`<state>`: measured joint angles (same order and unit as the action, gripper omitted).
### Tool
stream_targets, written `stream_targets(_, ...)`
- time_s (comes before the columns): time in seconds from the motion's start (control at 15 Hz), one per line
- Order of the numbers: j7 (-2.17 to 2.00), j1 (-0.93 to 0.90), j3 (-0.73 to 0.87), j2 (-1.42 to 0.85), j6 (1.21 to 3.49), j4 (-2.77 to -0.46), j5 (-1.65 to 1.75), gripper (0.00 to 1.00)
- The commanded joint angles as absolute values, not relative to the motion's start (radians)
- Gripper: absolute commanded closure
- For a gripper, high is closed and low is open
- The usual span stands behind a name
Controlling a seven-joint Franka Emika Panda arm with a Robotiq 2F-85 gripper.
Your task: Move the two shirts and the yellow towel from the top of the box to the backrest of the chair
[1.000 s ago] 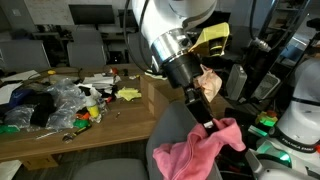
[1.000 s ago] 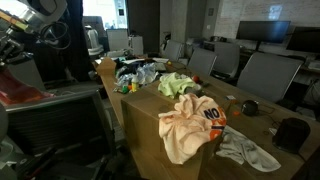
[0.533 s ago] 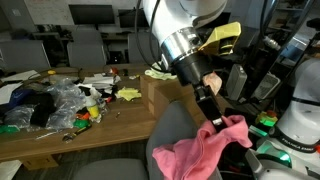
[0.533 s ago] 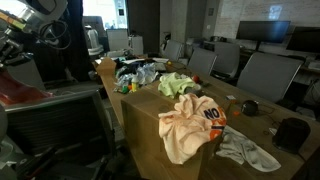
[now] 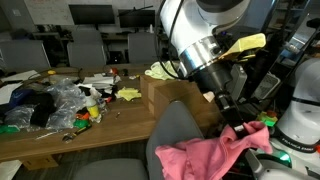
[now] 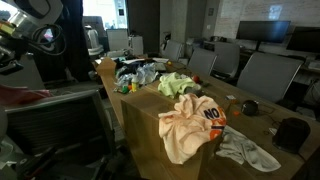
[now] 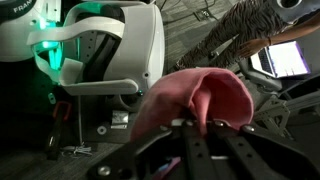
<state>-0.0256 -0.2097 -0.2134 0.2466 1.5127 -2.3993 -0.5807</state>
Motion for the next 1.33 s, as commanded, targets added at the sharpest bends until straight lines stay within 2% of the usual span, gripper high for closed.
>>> stream_targets(0.0, -0.03, -0.222, -0.231, 0.32, 1.532, -2.474, -0.581, 0.98)
stream_targets(0.6, -0.039, -0.248, -0.281, 0.327, 1.527, -2.505, -0.554, 0.98)
stream_targets(0.67, -0.042, -0.249, -0.284, 0.326, 1.526, -2.505, -0.547, 0.67)
stream_targets(0.8, -0.044, -0.249, -0.286, 0.325, 1.526, -2.503, -0.536, 0.6)
stream_targets(1.27, -0.058, -0.245, -0.284, 0.329, 1.534, -2.506, -0.517, 0.06)
